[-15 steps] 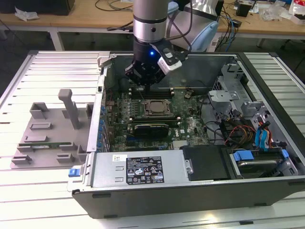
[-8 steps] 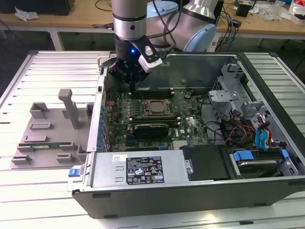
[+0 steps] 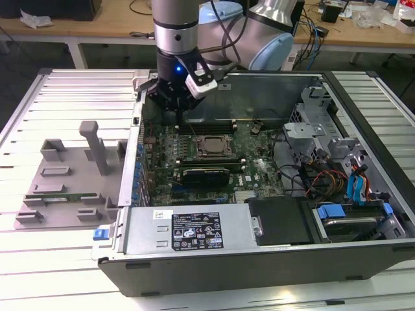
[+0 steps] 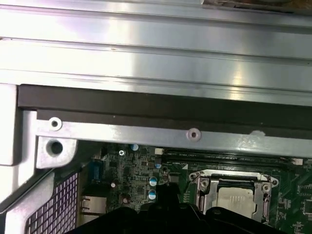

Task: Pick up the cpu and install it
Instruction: 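Install the first cpu locking lever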

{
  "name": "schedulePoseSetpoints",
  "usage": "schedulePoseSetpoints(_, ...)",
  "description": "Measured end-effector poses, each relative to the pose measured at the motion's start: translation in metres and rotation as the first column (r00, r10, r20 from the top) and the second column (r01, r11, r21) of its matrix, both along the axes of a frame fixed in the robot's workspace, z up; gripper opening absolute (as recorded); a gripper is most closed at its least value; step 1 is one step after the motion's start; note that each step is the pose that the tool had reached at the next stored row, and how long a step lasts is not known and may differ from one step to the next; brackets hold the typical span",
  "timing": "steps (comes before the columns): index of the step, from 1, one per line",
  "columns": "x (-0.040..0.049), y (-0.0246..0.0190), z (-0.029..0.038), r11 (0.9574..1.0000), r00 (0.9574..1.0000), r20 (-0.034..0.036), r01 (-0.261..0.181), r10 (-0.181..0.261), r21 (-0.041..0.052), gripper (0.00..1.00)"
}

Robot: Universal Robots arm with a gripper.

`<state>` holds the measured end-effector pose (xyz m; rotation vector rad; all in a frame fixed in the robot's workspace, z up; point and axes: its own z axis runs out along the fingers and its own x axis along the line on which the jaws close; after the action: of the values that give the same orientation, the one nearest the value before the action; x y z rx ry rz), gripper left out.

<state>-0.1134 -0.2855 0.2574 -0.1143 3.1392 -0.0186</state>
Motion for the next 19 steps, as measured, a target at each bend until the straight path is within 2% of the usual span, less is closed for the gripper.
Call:
schedulePoseSetpoints(3,0.0063,0.0009,0.0,1.0,1.0,0.0,0.0,0.0,0.0,0.11)
schedulePoseSetpoints(19,0.0273,0.001,0.0,1.0,1.0,-0.0004,0.0,0.0,-0.0001,0.11)
